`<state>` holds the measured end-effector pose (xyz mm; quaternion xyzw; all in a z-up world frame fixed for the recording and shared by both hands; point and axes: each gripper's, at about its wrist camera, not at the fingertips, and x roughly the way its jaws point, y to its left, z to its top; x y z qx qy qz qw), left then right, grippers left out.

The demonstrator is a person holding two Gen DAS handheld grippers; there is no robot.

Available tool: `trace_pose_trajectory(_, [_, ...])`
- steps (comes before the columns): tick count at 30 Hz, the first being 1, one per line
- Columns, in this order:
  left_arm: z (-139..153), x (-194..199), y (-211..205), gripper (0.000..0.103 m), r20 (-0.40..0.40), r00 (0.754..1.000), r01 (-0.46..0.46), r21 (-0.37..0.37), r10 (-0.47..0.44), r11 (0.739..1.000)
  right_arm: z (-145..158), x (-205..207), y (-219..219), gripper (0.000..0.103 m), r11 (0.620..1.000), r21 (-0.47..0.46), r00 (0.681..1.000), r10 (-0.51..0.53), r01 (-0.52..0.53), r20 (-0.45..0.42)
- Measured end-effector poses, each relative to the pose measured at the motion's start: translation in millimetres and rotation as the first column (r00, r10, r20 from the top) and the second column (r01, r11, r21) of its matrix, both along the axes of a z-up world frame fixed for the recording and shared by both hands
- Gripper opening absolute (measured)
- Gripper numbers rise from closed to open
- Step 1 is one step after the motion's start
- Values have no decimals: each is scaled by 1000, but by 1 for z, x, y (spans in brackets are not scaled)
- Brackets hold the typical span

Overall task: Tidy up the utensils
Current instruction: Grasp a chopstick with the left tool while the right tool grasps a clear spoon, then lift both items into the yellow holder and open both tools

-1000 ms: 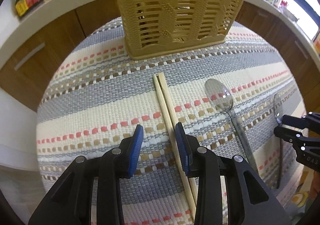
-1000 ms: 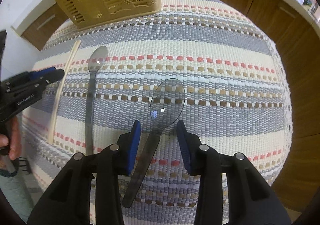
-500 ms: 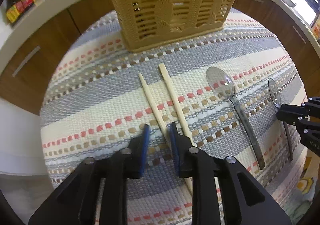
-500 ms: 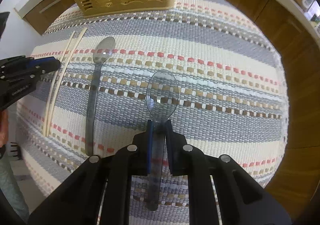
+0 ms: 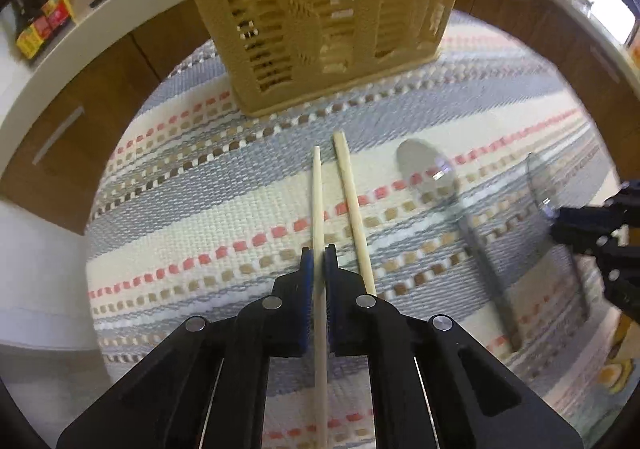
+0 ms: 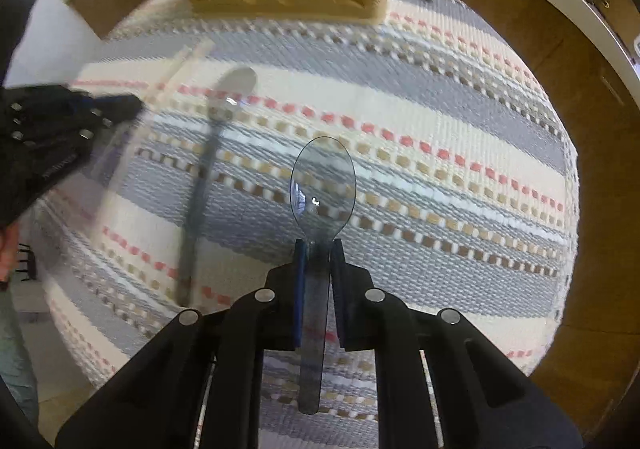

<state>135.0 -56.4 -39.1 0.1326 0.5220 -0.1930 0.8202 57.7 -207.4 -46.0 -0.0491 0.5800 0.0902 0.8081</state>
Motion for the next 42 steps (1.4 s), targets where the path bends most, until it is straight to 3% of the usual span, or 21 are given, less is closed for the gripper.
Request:
trace_pose_trajectory(5, [47,-21,18,4,119,993,18,-218,9,976,47,-8,4,10,996,66,984,52,-64,173])
trace_pose_trajectory(8, [78,-30,21,4,209,977,26,-273,32,962,74,-8,-2,10,991,101,963,64,-93,261])
trace_pose_trajectory(15, [157,-39,32,4,412,901,73,-444,132,893,139,4,-20,10,965,217,894,36,-147,447])
trace_pose_trajectory(20, [199,-15,22,4,492,842,95,-539,222,837,181,18,-22,10,959,223,813,14,-176,582])
trace_pose_trajectory(22, [209,-8,19,4,516,816,82,-550,261,831,201,25,-26,10,951,242,769,-8,-191,640])
trace_pose_trajectory(24, [215,2,14,4,532,795,50,-536,291,843,214,35,-35,10,928,296,744,-33,-224,667])
trace_pose_trajectory(27, [219,17,12,4,535,783,48,-561,318,827,224,49,-40,10,929,310,718,-75,-201,692])
trace_pose_trajectory(29, [218,24,11,4,564,752,37,-552,340,833,230,62,-45,10,934,313,694,-112,-170,711])
trace_pose_trajectory(31, [215,32,12,4,588,727,58,-567,354,821,232,71,-48,10,942,305,671,-136,-140,729])
trace_pose_trajectory(36, [201,53,11,4,631,661,34,-566,406,824,218,98,-52,10,960,270,629,-168,-70,759])
trace_pose_trajectory(39, [189,65,15,4,633,641,7,-570,434,822,205,112,-48,10,971,235,616,-162,-39,771])
trace_pose_trajectory(42, [177,74,16,4,629,637,-7,-573,445,820,191,121,-46,10,979,202,608,-152,-14,779])
